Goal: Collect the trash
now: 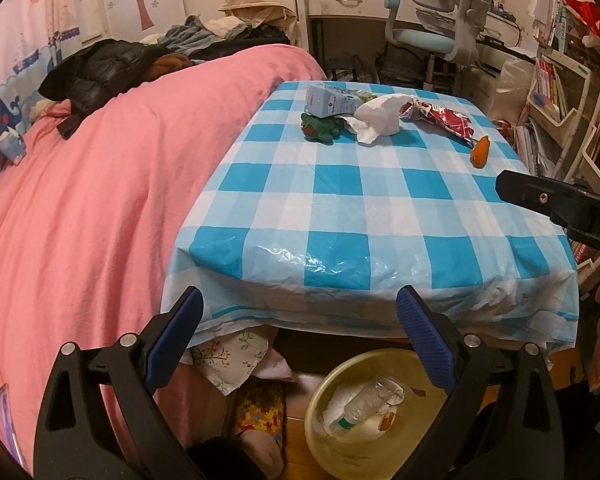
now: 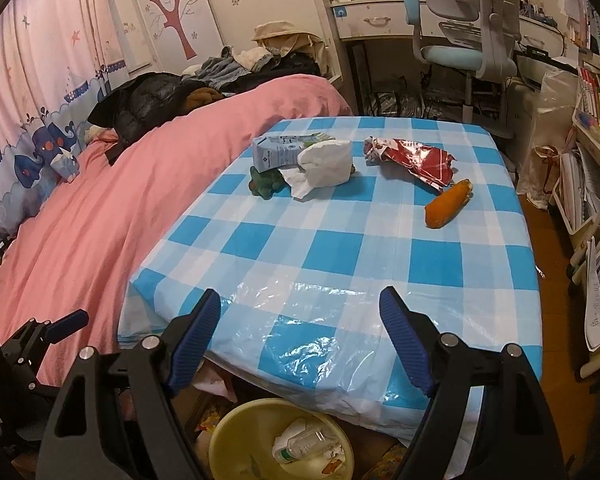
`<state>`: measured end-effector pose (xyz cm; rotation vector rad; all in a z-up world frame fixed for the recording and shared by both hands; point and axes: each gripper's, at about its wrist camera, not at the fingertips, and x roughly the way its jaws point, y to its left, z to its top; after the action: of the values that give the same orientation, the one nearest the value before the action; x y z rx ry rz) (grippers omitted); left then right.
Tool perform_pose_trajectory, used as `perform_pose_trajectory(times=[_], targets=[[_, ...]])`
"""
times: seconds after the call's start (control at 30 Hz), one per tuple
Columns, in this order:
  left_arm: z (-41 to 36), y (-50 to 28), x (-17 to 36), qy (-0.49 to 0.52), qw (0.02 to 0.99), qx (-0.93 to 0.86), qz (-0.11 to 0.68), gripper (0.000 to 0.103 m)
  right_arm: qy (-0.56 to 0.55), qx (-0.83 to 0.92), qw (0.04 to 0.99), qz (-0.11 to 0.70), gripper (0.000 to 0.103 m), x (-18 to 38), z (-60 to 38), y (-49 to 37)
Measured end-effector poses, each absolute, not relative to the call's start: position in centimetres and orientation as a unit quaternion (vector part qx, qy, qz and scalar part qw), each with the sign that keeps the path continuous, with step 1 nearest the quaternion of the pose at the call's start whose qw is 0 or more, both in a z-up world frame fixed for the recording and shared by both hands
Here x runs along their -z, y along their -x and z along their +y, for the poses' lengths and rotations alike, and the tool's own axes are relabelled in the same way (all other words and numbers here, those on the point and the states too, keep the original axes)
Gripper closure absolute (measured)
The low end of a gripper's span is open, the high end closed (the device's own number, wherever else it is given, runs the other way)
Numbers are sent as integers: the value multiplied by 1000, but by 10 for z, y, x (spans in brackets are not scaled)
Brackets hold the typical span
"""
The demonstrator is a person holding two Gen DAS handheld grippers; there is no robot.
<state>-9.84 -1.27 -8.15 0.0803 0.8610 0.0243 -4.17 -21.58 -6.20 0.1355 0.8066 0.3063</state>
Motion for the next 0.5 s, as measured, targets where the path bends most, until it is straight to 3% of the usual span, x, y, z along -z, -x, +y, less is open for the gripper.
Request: perform_pose_trajectory(times=[0.5], targets=[[-13, 98, 81, -39, 908, -12, 416, 9, -57, -152, 906, 391, 24, 62, -207, 42]])
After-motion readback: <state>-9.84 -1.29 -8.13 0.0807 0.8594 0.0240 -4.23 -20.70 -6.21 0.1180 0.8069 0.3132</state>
